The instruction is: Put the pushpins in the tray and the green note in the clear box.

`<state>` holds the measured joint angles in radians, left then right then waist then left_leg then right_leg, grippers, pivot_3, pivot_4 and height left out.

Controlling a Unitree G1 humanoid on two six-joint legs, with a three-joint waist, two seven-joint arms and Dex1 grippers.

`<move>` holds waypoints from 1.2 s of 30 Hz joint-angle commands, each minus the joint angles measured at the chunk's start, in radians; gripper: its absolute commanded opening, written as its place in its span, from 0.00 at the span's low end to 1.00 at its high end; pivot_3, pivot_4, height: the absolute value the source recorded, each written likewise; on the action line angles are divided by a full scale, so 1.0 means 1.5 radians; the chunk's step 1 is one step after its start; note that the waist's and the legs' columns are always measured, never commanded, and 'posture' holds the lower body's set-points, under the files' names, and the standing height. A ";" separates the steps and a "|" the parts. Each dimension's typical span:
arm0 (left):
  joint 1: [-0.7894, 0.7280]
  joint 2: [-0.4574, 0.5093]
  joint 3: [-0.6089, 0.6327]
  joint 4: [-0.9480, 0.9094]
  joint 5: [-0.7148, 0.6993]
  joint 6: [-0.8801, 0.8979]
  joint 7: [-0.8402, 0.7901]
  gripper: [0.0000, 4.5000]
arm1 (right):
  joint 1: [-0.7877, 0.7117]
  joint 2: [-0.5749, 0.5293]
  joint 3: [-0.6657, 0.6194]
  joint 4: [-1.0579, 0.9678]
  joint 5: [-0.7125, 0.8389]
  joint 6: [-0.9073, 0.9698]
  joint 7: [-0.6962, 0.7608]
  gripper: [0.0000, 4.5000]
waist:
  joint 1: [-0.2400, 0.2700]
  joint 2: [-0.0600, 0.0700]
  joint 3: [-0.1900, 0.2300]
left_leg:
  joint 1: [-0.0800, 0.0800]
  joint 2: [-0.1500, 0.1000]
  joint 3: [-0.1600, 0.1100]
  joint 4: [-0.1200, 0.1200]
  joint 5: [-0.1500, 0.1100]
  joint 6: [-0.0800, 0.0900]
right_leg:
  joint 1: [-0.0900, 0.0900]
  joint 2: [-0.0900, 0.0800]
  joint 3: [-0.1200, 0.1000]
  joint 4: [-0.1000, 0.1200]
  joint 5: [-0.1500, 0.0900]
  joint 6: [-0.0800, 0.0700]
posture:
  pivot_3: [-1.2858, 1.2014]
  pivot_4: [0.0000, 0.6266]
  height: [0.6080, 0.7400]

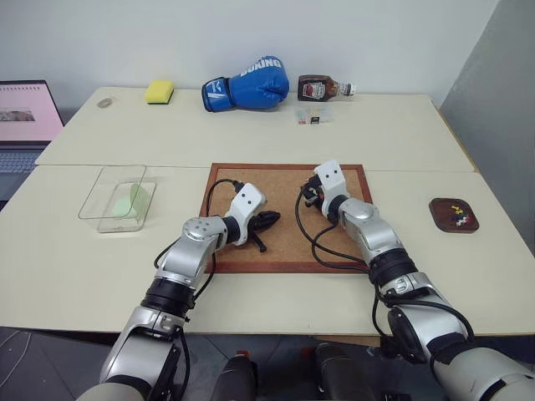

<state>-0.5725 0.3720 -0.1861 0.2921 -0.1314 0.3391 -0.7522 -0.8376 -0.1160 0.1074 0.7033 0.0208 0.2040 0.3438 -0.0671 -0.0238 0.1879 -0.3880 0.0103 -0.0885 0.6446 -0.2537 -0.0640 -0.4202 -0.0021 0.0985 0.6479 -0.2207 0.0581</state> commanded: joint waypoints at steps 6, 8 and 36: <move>-0.013 -0.008 0.011 -0.023 0.003 -0.005 0.012 0.00 | -0.024 -0.002 -0.006 -0.009 -0.018 0.012 -0.008 0.01 | -0.007 0.000 0.000 | 0.000 0.000 0.000 0.000 0.000 0.000 | 0.000 0.000 0.000 0.000 0.000 0.000 | 0.52 0.24 1.00; -0.012 -0.008 0.011 -0.023 0.002 -0.006 0.014 0.00 | -0.025 -0.005 -0.012 -0.025 -0.015 0.013 -0.011 0.01 | -0.008 0.000 0.000 | 0.000 0.000 0.000 0.000 0.000 0.000 | 0.000 0.000 0.000 0.000 0.000 0.000 | 0.52 0.24 1.00; 0.002 -0.007 0.020 -0.031 0.001 -0.006 0.023 0.00 | -0.054 -0.059 0.055 -0.054 -0.026 0.095 0.165 0.50 | -0.011 0.000 0.000 | 0.000 0.000 0.000 0.000 0.000 0.000 | 0.000 0.000 0.000 0.000 0.000 0.000 | 0.52 0.24 1.00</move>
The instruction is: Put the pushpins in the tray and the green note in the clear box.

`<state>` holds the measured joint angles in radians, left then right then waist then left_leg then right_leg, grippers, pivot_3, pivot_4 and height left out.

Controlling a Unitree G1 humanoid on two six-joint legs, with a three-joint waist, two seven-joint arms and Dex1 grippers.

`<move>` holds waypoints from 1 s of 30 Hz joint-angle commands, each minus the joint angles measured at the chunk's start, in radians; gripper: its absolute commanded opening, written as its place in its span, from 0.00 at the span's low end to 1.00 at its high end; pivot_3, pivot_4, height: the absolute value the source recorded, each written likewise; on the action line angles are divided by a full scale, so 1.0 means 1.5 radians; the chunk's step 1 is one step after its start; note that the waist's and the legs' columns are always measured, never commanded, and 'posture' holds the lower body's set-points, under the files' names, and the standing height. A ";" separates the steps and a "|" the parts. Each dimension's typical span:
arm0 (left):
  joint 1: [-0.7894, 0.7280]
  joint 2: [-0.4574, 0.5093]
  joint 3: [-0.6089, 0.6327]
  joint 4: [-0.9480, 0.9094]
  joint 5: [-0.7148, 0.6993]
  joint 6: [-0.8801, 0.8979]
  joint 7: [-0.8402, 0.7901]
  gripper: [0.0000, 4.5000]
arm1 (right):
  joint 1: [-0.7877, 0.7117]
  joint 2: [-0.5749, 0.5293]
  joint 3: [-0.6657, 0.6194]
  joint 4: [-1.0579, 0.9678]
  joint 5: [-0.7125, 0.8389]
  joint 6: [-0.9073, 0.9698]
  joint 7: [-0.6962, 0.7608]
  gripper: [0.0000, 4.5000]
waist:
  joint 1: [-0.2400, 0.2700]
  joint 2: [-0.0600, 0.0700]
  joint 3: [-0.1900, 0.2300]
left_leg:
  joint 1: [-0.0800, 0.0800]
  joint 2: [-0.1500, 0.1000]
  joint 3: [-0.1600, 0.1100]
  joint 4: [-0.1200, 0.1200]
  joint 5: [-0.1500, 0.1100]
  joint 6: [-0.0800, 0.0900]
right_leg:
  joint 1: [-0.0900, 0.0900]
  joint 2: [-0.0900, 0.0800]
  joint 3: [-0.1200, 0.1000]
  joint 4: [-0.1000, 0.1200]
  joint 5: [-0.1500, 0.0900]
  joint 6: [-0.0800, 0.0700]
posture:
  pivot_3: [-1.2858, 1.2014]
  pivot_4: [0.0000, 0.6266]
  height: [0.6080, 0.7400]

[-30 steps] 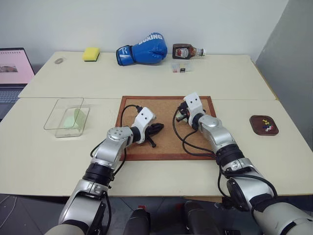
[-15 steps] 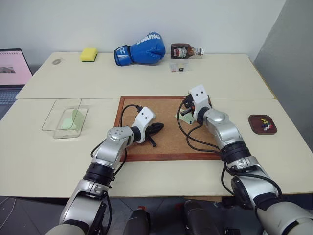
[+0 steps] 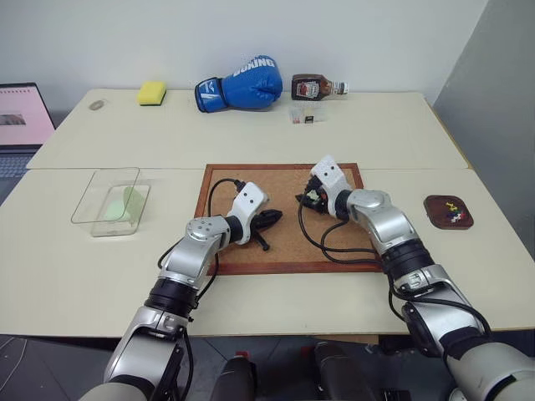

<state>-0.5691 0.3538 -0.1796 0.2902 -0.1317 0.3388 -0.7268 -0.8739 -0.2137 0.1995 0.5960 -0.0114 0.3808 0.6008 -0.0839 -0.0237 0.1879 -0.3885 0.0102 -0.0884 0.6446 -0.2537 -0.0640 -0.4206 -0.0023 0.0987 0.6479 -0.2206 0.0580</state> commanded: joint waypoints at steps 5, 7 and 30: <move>0.001 0.007 0.018 -0.035 0.002 -0.002 0.009 0.00 | -0.046 0.015 -0.016 0.061 -0.006 -0.047 -0.019 0.50 | 0.000 0.000 0.000 | 0.000 0.000 0.000 0.000 0.000 0.000 | 0.000 0.000 0.000 0.000 0.000 0.000 | 0.52 0.24 1.00; 0.001 0.007 0.019 -0.036 0.002 -0.001 0.010 0.00 | -0.055 0.017 -0.025 0.078 -0.001 -0.051 -0.027 0.50 | 0.000 0.000 0.000 | 0.000 0.000 0.000 0.000 0.000 0.000 | 0.000 0.000 0.000 0.000 0.000 0.000 | 0.52 0.24 1.00; -0.008 0.004 0.021 -0.026 0.004 -0.008 0.018 0.00 | -0.101 0.037 -0.068 0.174 0.007 -0.072 -0.041 0.01 | -0.002 0.000 0.000 | 0.000 0.000 0.000 0.000 0.000 0.000 | 0.000 0.000 0.000 0.000 0.000 0.000 | 0.52 0.24 1.00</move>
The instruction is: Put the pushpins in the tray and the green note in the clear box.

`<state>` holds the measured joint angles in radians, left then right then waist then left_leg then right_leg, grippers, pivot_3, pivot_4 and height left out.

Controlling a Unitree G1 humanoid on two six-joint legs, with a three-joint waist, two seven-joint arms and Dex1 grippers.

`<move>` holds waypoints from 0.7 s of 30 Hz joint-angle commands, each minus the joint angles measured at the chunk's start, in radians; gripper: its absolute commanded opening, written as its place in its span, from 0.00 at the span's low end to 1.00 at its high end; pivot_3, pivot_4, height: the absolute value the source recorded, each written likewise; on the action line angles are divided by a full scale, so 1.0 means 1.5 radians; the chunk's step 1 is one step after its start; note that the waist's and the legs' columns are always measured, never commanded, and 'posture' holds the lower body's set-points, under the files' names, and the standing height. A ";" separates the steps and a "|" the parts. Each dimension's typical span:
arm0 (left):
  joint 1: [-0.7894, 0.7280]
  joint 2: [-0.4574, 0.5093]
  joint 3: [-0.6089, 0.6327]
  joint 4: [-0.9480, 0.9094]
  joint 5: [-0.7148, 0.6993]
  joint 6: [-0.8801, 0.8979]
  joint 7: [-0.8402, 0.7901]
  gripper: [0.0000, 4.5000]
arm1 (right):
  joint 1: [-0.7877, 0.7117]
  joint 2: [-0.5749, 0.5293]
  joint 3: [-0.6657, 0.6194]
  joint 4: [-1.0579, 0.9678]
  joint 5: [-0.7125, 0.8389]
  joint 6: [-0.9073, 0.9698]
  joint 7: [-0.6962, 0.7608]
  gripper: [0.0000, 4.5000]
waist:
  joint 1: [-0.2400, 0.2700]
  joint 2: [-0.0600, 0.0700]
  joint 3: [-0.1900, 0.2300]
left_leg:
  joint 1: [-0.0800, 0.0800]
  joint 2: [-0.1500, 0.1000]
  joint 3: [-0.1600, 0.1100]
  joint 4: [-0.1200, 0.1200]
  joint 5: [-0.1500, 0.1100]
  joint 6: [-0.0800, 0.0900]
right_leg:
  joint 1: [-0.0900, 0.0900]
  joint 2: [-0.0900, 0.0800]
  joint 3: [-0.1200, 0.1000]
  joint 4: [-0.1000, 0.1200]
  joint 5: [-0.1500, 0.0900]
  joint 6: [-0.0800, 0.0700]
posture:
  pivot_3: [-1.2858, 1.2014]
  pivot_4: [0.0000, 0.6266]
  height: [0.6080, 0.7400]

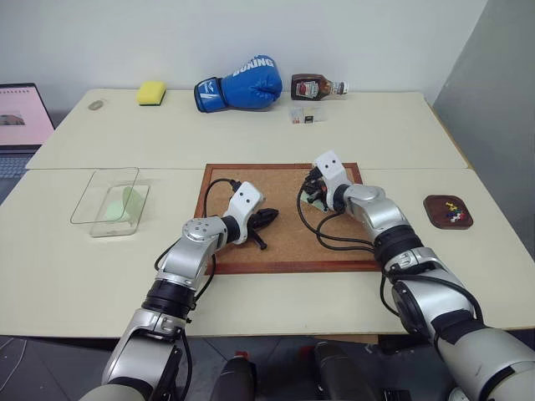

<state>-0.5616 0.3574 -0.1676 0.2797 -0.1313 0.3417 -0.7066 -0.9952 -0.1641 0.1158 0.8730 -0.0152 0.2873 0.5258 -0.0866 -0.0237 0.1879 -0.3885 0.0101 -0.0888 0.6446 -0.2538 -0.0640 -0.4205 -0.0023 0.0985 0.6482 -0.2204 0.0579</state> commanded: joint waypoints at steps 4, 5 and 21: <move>-0.014 0.000 0.012 -0.019 0.004 -0.010 0.006 0.00 | -0.021 0.006 -0.014 -0.009 0.009 -0.009 0.009 0.01 | 0.000 0.000 0.000 | 0.000 0.000 0.000 0.000 0.000 0.000 | 0.000 0.000 0.000 0.000 0.000 0.000 | 0.52 0.24 1.00; -0.014 0.000 0.012 -0.019 0.004 -0.010 0.006 0.00 | -0.022 0.006 -0.015 -0.009 0.009 -0.010 0.009 0.01 | 0.000 0.000 0.000 | 0.000 0.000 0.000 0.000 0.000 0.000 | 0.000 0.000 0.000 0.000 0.000 0.000 | 0.52 0.24 1.00; -0.004 0.031 -0.022 -0.018 0.034 0.055 -0.012 0.00 | 0.024 -0.019 -0.024 -0.183 0.025 0.060 0.037 0.01 | 0.000 0.000 0.000 | -0.001 0.000 0.000 0.000 0.000 0.000 | -0.001 0.000 0.000 0.000 0.000 0.000 | 0.52 0.24 1.00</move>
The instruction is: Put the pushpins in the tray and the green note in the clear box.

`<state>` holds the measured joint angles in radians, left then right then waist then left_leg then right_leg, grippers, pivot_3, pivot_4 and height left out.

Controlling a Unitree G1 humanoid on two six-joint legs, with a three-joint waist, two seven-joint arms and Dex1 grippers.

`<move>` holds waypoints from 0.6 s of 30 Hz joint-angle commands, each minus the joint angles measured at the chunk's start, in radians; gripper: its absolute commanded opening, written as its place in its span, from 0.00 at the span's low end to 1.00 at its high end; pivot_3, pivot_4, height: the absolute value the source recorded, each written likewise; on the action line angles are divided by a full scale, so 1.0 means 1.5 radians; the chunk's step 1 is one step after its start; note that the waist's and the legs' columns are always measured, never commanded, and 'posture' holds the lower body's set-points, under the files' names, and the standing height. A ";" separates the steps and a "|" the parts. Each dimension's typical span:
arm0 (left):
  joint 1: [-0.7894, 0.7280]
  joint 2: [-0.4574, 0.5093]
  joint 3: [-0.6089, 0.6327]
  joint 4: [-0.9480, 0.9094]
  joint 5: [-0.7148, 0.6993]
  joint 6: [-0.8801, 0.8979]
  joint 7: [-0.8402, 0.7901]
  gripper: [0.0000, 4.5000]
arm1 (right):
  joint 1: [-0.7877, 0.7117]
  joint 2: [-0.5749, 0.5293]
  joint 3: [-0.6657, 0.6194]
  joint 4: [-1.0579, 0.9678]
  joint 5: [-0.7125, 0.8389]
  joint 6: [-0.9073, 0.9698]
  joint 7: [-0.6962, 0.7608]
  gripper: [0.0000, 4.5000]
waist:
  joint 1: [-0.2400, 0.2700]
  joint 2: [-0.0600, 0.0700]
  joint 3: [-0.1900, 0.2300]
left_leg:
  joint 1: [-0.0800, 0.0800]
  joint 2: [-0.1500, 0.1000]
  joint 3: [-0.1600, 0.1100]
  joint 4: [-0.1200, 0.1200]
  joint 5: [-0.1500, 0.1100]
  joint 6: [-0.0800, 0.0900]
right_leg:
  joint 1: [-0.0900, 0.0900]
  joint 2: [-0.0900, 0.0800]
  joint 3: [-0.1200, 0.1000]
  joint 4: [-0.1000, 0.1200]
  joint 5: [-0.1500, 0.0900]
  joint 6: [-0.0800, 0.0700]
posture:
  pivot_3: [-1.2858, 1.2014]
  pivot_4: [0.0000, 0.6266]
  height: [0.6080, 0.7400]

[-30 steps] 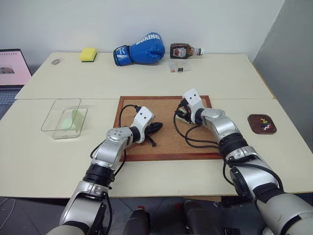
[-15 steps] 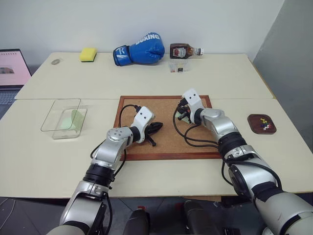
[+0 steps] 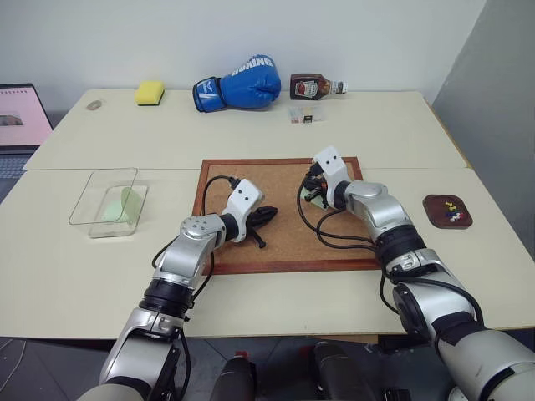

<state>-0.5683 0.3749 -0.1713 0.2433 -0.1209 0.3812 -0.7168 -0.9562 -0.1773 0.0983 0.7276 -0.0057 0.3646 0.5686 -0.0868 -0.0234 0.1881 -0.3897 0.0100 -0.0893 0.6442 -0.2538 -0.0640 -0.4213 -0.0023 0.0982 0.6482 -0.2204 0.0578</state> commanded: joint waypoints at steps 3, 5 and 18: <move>0.001 0.027 -0.033 0.013 0.040 0.039 -0.011 0.00 | 0.009 -0.015 -0.014 -0.116 0.019 0.026 0.007 0.01 | -0.001 0.000 0.000 | 0.000 0.000 0.000 0.000 0.000 0.000 | 0.000 0.000 0.000 0.000 0.000 0.000 | 0.52 0.24 1.00; 0.001 0.029 -0.043 0.018 0.047 0.051 -0.018 0.00 | 0.018 -0.019 -0.014 -0.136 0.022 0.037 0.004 0.01 | -0.002 0.000 0.000 | 0.001 0.000 0.000 0.000 0.000 0.000 | 0.000 0.000 0.000 0.000 0.000 0.000 | 0.52 0.24 1.00; -0.009 0.025 -0.064 0.032 0.060 0.068 -0.022 0.00 | 0.057 -0.051 -0.032 -0.244 0.041 0.089 -0.018 0.01 | -0.002 0.001 0.000 | 0.006 0.000 0.000 0.000 0.000 0.000 | 0.004 0.000 0.000 0.000 -0.002 0.003 | 0.52 0.24 1.00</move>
<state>-0.6024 0.4071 -0.2326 0.2485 -0.0650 0.4490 -0.7374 -0.8733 -0.2369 0.0837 0.4342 0.0353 0.4925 0.5556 -0.0894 -0.0224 0.1875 -0.3809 0.0104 -0.0888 0.6445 -0.2538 -0.0640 -0.4146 -0.0016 0.0989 0.6489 -0.2233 0.0623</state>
